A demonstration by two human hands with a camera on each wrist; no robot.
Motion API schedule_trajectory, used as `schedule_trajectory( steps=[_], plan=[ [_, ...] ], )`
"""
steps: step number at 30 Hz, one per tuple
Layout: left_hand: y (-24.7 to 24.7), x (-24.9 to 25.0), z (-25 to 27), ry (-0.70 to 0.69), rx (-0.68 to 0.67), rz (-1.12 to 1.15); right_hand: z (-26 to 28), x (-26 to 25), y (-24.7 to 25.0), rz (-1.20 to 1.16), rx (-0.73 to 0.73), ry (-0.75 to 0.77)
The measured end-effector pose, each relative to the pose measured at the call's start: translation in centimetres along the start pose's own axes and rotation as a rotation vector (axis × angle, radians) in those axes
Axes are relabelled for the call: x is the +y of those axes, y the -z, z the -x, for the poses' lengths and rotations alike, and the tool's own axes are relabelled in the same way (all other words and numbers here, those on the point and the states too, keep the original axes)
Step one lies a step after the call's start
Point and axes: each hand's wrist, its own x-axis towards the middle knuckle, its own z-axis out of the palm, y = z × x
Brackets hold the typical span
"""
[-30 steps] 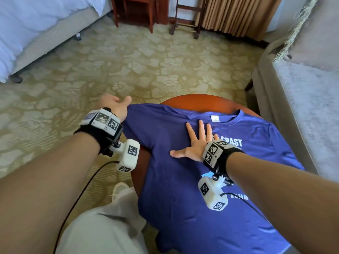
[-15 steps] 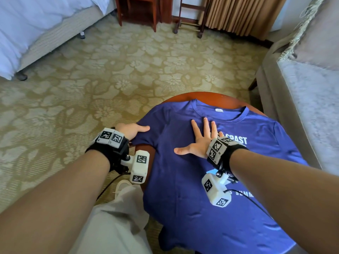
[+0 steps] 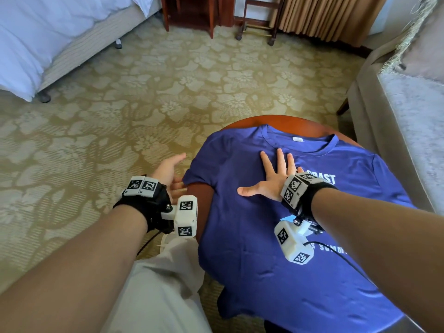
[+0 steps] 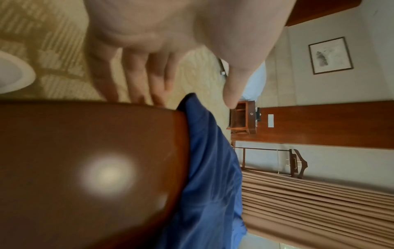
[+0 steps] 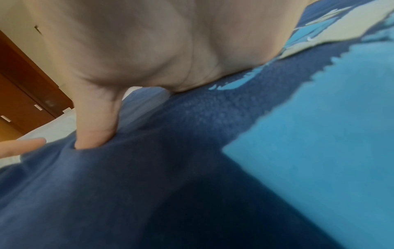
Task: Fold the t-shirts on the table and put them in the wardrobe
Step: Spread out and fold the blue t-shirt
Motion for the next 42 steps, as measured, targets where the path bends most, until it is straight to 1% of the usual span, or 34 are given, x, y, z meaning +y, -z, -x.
schedule_trajectory(
  steps=[2, 3, 4, 7, 9, 11, 13, 14, 16, 18, 21, 23, 29, 35, 37, 39, 42],
  plan=[
    [-0.3, -0.6, 0.6, 0.054, -0.205, -0.002, 0.1, 0.0, 0.0, -0.011, -0.003, -0.005],
    [-0.5, -0.8, 0.6, 0.045, -0.260, 0.004, 0.2, -0.1, 0.1, -0.012, -0.007, -0.009],
    [-0.6, -1.0, 0.7, 0.018, -0.272, -0.004, 0.2, -0.2, 0.1, -0.011, -0.012, -0.014],
    [-1.2, -1.1, 0.6, -0.039, -0.188, -0.104, 0.3, -1.0, 0.6, -0.001, -0.005, -0.038],
    [-1.3, -1.0, 0.1, -0.048, -0.126, -0.135, 0.6, -2.1, 1.1, 0.056, 0.069, -0.025],
    [-1.0, -0.5, -0.4, -0.093, -0.003, -0.196, 0.6, -3.6, 1.4, 0.109, 0.155, 0.041],
    [-0.5, 0.2, -0.5, -0.206, 0.152, -0.298, 0.4, -4.9, 1.2, 0.056, 0.124, 0.085],
    [-0.5, 0.6, -0.4, -0.263, 0.185, -0.307, 0.2, -5.2, 0.9, 0.001, 0.081, 0.084],
    [-0.4, 1.1, -0.3, -0.300, 0.125, -0.174, -0.3, -5.3, -0.3, -0.051, 0.021, 0.069],
    [-0.2, 1.8, 0.6, -0.304, 0.047, -0.067, -0.6, -4.8, -1.5, -0.044, 0.021, 0.077],
    [0.7, 2.2, 0.7, -0.317, -0.011, -0.067, -0.6, -4.1, -2.1, -0.051, 0.038, 0.093],
    [1.1, 2.2, 0.5, -0.297, -0.027, -0.075, -0.6, -4.1, -2.1, -0.045, 0.031, 0.094],
    [1.7, 1.4, -0.7, -0.333, -0.001, -0.138, -0.8, -4.3, -2.2, -0.047, 0.024, 0.085],
    [1.5, 1.8, -0.4, -0.303, 0.189, -0.171, -0.9, -4.4, -2.0, -0.053, 0.012, 0.077],
    [1.6, 1.7, -0.6, -0.270, 0.210, -0.144, -0.7, -4.4, -2.1, -0.046, 0.015, 0.076],
    [1.4, 1.3, -0.5, -0.169, 0.125, -0.105, -0.6, -4.4, -2.1, -0.036, 0.020, 0.076],
    [1.1, 0.1, -0.2, -0.011, -0.078, -0.034, -0.8, -4.4, -2.1, -0.045, 0.012, 0.077]
  ],
)
